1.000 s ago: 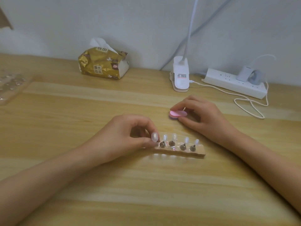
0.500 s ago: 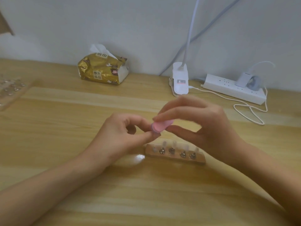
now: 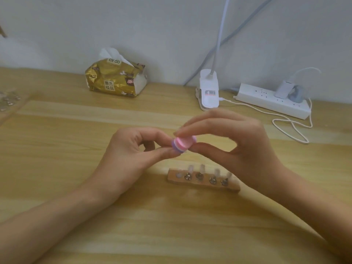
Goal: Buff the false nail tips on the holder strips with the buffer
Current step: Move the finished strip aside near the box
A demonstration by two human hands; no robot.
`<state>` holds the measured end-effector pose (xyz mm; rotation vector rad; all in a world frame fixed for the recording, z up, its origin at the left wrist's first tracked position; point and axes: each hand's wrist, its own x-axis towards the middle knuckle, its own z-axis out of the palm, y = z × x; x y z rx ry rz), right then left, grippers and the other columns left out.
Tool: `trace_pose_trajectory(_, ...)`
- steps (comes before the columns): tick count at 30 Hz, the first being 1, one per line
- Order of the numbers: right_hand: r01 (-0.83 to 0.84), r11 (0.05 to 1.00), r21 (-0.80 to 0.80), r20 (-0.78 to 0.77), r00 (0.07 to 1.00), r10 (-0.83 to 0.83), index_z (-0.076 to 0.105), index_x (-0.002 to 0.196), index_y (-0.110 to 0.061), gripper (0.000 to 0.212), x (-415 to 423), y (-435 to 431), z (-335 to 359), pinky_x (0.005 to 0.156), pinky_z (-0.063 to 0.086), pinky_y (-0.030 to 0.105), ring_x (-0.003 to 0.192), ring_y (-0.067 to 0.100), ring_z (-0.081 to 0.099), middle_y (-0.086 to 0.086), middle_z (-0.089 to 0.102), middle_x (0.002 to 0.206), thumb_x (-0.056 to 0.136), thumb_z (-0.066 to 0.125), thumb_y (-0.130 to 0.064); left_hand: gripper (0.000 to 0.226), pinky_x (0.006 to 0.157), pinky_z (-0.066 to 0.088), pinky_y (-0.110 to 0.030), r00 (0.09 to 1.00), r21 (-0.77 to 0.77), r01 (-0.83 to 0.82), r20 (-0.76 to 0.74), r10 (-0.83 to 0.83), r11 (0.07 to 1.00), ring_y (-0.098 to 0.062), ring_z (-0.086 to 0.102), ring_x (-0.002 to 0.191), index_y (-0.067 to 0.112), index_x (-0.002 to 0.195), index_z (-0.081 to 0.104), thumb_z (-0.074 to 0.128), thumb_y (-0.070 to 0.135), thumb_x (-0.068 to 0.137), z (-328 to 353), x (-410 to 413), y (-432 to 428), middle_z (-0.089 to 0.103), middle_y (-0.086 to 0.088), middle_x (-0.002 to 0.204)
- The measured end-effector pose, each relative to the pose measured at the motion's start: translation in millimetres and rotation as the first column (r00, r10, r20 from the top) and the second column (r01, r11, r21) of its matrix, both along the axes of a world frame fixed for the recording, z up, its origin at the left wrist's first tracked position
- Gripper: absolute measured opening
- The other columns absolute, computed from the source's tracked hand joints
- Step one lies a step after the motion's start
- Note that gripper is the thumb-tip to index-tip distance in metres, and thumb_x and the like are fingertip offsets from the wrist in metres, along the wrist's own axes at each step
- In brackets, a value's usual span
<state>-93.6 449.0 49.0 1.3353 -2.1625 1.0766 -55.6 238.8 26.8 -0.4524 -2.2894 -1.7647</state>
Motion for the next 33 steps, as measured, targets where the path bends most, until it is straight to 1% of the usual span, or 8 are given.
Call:
trace_pose_trajectory(9,0.008,0.999,0.043,-0.046,0.999,-0.006,0.075,0.106,-0.008,0.017,-1,0,-2,0.086,0.054,0.028,0.099,0.011,0.069,0.002,0.072,0.102,0.089,0.075,-0.007,0.013,0.061,0.042,-0.016,0.998,0.011,-0.041,-0.041,0.042,0.999,-0.008,0.046,0.057,0.034,0.067,0.074,0.083,0.039,0.060,-4,1,0,0.069,0.013,0.068)
trace_pose_trajectory(13,0.174,0.978,0.115,0.034,0.983,-0.179,0.076,0.101,-0.011,0.013,-25,20,-8,0.080,0.054,0.038,0.090,0.015,0.070,0.000,0.073,0.095,0.088,0.076,-0.011,0.011,0.081,0.053,-0.035,1.000,0.002,0.002,-0.003,-0.002,1.000,-0.025,0.068,0.081,0.028,0.075,0.076,0.083,0.037,0.073,-2,3,-2,0.077,0.009,0.083)
trace_pose_trajectory(18,0.304,0.919,0.252,0.143,0.927,-0.346,0.076,0.098,-0.017,0.011,-45,41,-17,0.081,0.053,0.041,0.086,0.012,0.067,-0.007,0.072,0.093,0.087,0.078,-0.018,0.008,0.079,0.058,-0.027,0.998,-0.050,0.049,0.032,-0.047,0.998,-0.004,0.071,0.096,0.027,0.079,0.074,0.081,0.032,0.078,-7,10,-4,0.077,0.013,0.090)
trace_pose_trajectory(22,0.321,0.869,0.376,0.177,0.896,-0.407,0.073,0.114,-0.019,0.034,-49,47,-11,0.100,0.045,0.030,0.109,0.011,0.060,-0.005,0.067,0.115,0.082,0.078,-0.031,0.015,0.092,0.047,-0.026,0.999,-0.259,0.035,0.004,-0.035,0.965,0.001,0.063,0.104,0.035,0.078,0.073,0.076,0.045,0.067,-12,7,-6,0.072,0.025,0.097)
trace_pose_trajectory(24,0.326,0.880,0.346,0.256,0.870,-0.422,0.071,0.118,-0.023,0.036,-46,52,-1,0.094,0.041,0.013,0.109,0.002,0.056,-0.009,0.063,0.117,0.085,0.070,-0.037,0.015,0.089,0.041,-0.018,0.999,-0.309,0.025,-0.018,-0.032,0.951,-0.003,0.061,0.101,0.035,0.076,0.073,0.079,0.044,0.065,-13,4,-5,0.070,0.023,0.093)
trace_pose_trajectory(26,0.341,0.889,0.305,0.308,0.848,-0.431,0.073,0.107,-0.028,0.019,-40,62,10,0.080,0.044,0.016,0.094,0.001,0.059,-0.013,0.066,0.102,0.090,0.067,-0.032,0.013,0.084,0.040,-0.013,0.999,-0.320,0.027,-0.013,-0.033,0.947,-0.004,0.061,0.097,0.035,0.075,0.072,0.079,0.041,0.065,-15,3,-5,0.069,0.021,0.089)
trace_pose_trajectory(29,0.162,0.926,0.340,0.516,0.791,-0.328,0.077,0.097,-0.036,0.016,-17,80,17,0.076,0.048,0.026,0.087,0.005,0.064,-0.012,0.071,0.092,0.089,0.069,-0.047,0.013,0.075,0.042,-0.009,0.999,-0.326,0.046,0.021,-0.041,0.944,-0.003,0.062,0.091,0.034,0.076,0.072,0.081,0.037,0.067,-15,3,-5,0.070,0.019,0.084)
trace_pose_trajectory(33,-0.045,0.902,0.430,0.612,0.749,-0.254,0.069,0.114,-0.045,0.050,20,79,-1,0.079,0.041,0.009,0.098,0.003,0.057,-0.020,0.060,0.106,0.066,0.080,-0.054,0.020,0.070,0.040,-0.009,0.999,-0.372,0.038,0.007,-0.038,0.927,-0.003,0.062,0.086,0.034,0.078,0.070,0.084,0.020,0.074,-15,5,-5,0.070,0.021,0.082)
